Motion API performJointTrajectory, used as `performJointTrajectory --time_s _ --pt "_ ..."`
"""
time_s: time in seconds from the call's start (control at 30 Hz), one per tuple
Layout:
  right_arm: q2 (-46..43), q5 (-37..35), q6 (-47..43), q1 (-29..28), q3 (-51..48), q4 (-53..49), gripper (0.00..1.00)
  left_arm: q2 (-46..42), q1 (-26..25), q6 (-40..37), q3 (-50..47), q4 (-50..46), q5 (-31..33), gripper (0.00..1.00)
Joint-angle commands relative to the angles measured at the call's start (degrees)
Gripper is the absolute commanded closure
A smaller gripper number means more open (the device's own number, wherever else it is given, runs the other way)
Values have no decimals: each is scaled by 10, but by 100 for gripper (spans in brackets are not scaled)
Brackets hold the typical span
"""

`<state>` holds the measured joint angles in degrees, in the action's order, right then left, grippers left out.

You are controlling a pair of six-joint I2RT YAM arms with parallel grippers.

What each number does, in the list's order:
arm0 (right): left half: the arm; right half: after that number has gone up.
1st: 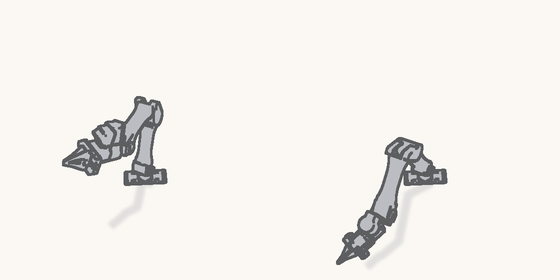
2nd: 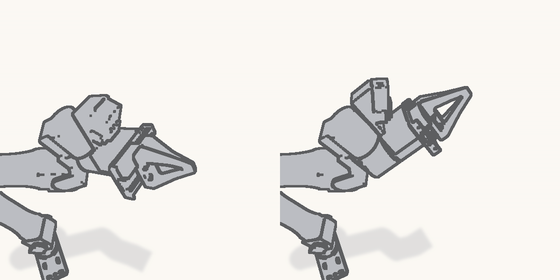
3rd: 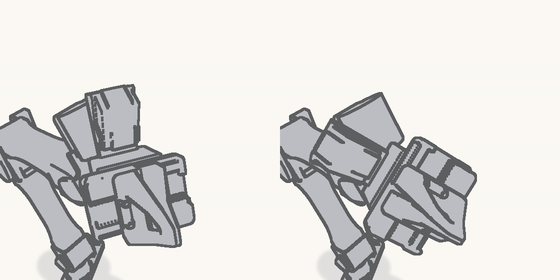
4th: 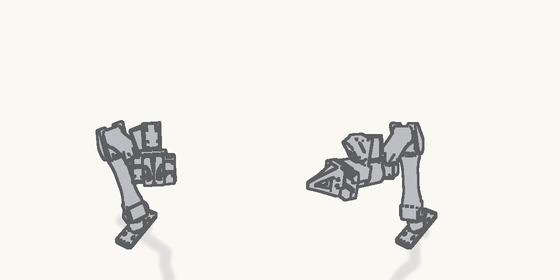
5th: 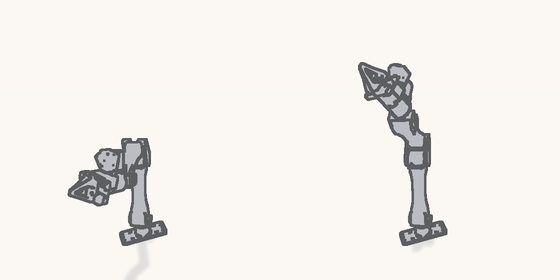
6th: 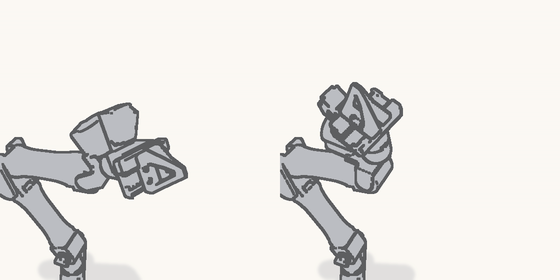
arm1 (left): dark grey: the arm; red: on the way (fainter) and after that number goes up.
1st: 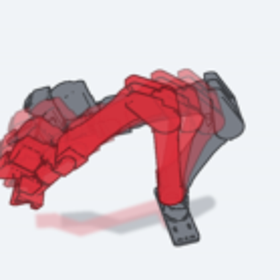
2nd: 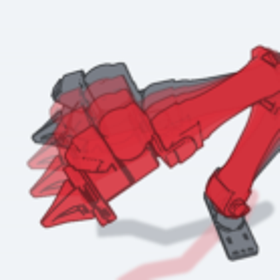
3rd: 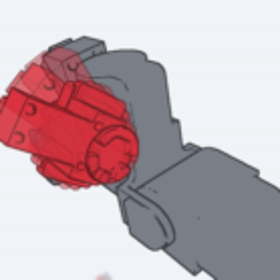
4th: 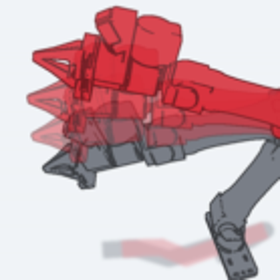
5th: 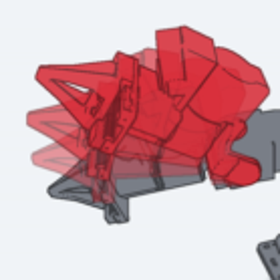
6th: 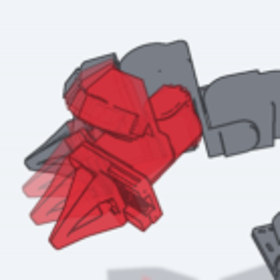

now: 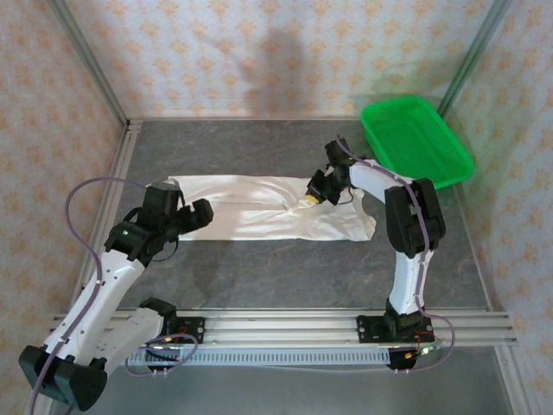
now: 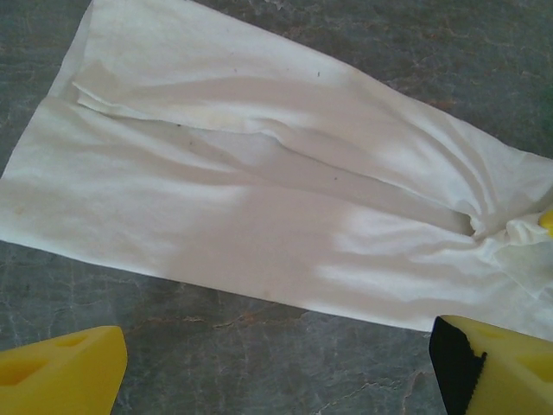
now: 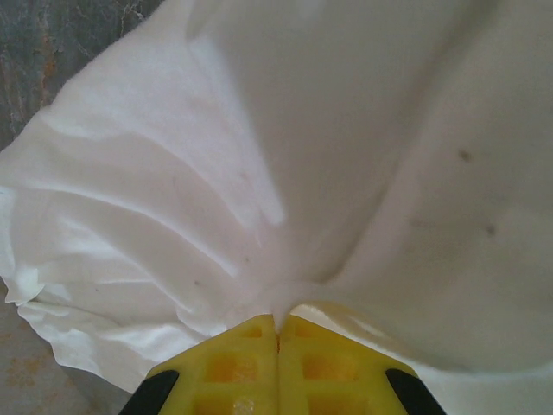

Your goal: Fold and stack the t-shirts

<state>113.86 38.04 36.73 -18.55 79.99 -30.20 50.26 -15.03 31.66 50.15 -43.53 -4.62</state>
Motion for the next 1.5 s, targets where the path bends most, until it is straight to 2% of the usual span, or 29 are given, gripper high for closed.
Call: performJointTrajectory --time_s 0.0,0.43,0.97,1.03,1.17,1.37,1.47 --pt "20 12 -8 1 33 -9 99 -12 -5 11 -11 -3 -2 8" --pt "79 48 -5 -1 95 -1 96 -28 -5 17 -40 -11 0 8" --pt "123 74 7 -12 130 17 87 -48 -6 32 -68 -20 1 8" --pt "126 74 7 -12 136 16 80 -51 -5 36 -72 -23 1 8" --pt "130 79 11 -12 147 29 71 -60 -5 41 -81 -27 2 8" --pt "98 127 46 -13 144 129 56 -64 -5 45 -88 -27 12 8" --pt "73 124 40 -13 149 135 53 -61 -5 50 -88 -20 15 8"
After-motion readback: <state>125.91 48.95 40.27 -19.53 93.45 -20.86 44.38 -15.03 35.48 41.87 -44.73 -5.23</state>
